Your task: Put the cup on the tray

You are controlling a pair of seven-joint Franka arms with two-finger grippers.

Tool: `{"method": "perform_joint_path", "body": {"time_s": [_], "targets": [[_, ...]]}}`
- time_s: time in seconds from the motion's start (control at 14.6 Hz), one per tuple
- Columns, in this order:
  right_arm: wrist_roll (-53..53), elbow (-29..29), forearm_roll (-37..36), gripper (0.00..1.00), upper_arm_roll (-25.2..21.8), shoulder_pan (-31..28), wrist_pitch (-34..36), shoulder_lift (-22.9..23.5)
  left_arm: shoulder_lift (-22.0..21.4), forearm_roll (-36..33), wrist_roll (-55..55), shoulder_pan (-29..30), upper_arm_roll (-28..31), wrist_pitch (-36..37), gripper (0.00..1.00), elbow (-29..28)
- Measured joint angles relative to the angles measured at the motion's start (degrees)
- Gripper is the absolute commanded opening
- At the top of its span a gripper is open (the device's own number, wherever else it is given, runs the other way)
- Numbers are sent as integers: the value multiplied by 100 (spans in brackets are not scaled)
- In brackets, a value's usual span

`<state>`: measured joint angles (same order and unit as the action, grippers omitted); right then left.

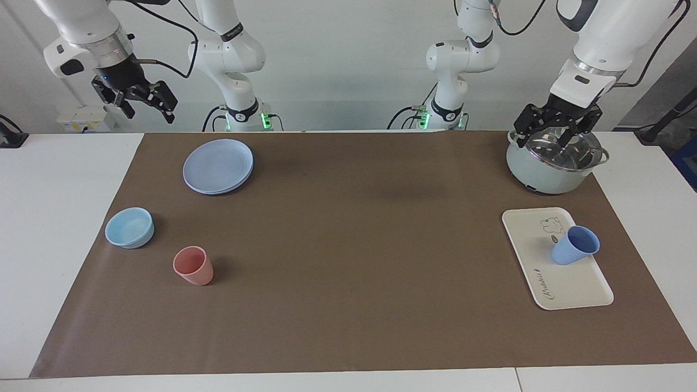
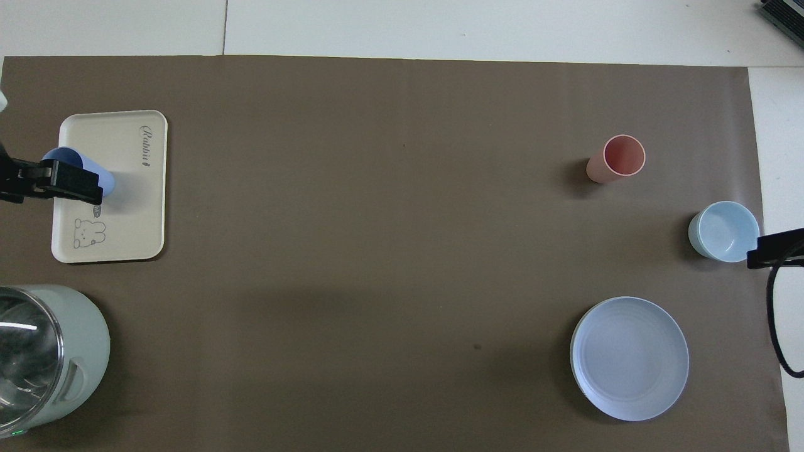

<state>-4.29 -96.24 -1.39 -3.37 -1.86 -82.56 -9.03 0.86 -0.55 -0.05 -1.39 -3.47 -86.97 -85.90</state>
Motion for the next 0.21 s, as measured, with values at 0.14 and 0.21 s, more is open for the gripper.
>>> {"method": "perform_joint_path", "body": {"time_s": [0.14,0.21], "targets": [[34,228,0,100,1,3,41,196,-1,0,-2,1,7,0,100,0],[41,291,0,100,1,16,41,268,-2,0,-3,2,11,0,100,0]]}}
